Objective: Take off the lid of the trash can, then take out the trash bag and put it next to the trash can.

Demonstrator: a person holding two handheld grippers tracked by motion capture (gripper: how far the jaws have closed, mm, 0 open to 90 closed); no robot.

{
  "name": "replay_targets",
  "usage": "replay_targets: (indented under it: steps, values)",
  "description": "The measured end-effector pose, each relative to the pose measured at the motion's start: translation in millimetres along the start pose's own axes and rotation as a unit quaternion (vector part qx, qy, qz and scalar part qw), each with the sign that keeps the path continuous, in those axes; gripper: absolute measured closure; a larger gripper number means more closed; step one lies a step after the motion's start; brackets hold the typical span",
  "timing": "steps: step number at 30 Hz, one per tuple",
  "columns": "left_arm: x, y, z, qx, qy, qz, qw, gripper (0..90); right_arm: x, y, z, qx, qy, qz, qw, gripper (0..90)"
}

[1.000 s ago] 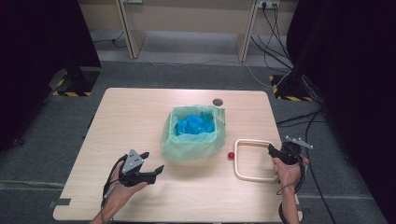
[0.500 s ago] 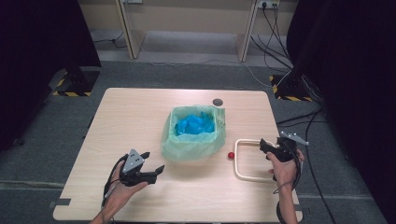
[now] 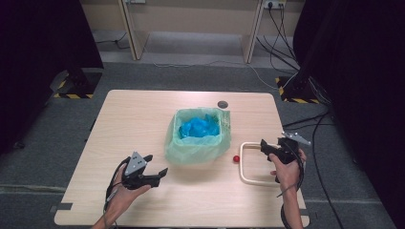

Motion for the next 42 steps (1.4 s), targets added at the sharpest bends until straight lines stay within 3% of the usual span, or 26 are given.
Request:
replay_targets:
  steps: [18, 32, 42]
  values:
    - [-0.3, -0.4, -0.2, -0.001, -0.004, -0.002, 1.0000, 21.6, -37.7, -4.2, 6.6, 0.004, -0.026, 0.046, 0.9986, 16.5]
    - [2.0, -2.2, 1.3, 0.001, -0.001, -0.002, 1.0000, 21.3, -67.9, -9.1, 6.7, 0.001, -0.060, 0.081, 0.9949, 16.7]
    - [5.6, -2.8, 1.6, 0.000, 0.003, -0.005, 1.0000, 19.7, -79.0, -10.1, 8.7, 0.004, -0.074, 0.088, 0.9933, 16.4]
Point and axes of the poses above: each handheld gripper's, and its own axes: y roughly forward along the jaws, z roughly out of its top, x roughly to its right, the point moved 5 cm from there along y, roughly forward along the jaws, and after that the axes turned 7 degrees about x, right-handed, at the moved point
